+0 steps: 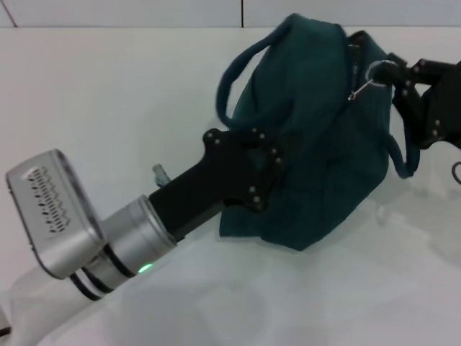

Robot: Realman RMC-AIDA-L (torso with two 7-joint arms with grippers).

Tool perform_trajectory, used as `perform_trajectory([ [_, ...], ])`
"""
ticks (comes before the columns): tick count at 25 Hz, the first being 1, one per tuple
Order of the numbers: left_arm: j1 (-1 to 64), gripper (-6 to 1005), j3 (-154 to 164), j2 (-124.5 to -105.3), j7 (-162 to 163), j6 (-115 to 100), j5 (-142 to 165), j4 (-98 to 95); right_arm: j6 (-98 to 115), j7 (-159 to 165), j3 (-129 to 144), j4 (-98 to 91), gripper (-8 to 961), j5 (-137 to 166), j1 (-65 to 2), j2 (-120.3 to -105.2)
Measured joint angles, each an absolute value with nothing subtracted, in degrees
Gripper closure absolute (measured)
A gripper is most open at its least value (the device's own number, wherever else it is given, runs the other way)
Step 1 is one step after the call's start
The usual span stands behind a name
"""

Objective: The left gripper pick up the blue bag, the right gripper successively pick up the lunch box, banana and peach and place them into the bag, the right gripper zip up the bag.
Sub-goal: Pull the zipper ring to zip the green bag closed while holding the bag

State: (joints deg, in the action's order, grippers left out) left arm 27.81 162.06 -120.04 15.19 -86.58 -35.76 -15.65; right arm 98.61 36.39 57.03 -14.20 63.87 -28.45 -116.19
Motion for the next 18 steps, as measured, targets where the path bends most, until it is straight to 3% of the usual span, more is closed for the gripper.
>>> perform_trajectory([
  [18,27.1,994,162.7,-119.83,18.6,-91.1,-32.4,-9.3,98.4,38.7,58.4,-13.2,936,59.9,-28.8,-116.19],
])
